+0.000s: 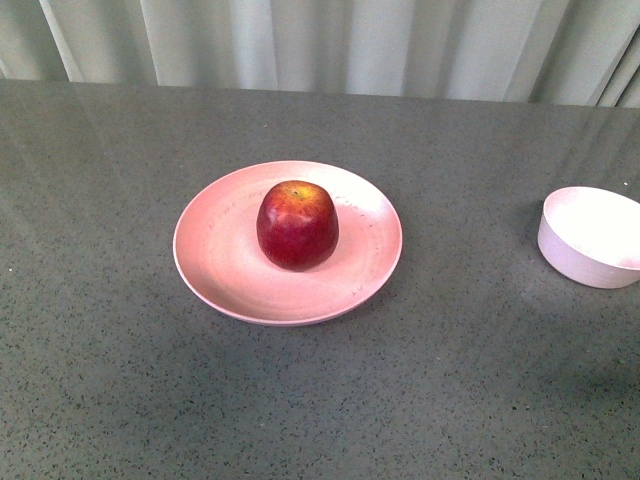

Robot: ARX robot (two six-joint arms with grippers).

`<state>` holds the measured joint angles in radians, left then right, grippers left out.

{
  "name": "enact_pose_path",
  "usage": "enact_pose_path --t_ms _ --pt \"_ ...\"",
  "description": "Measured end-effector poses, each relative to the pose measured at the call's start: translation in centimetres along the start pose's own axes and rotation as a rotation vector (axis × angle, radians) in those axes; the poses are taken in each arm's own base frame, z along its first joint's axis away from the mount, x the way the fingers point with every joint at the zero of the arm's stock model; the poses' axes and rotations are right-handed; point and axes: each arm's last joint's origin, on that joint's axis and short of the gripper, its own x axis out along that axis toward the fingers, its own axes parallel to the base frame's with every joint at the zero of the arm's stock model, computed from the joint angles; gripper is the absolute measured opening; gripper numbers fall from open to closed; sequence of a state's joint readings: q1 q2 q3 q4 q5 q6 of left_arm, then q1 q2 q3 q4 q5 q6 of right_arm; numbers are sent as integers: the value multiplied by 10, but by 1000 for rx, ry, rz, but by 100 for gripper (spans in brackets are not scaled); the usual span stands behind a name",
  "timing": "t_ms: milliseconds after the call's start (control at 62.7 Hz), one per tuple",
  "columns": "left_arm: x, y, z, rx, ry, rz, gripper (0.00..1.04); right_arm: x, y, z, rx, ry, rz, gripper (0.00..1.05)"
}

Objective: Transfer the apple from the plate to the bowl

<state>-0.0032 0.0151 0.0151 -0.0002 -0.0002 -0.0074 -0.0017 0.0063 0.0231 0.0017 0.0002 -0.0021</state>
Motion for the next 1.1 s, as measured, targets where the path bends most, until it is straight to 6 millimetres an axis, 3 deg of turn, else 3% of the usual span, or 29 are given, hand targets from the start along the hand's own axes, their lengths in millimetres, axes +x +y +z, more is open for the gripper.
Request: enact_pose_path --t_ms 1100 --pt "0 0 0 0 0 0 96 0 0 0 0 0 0 96"
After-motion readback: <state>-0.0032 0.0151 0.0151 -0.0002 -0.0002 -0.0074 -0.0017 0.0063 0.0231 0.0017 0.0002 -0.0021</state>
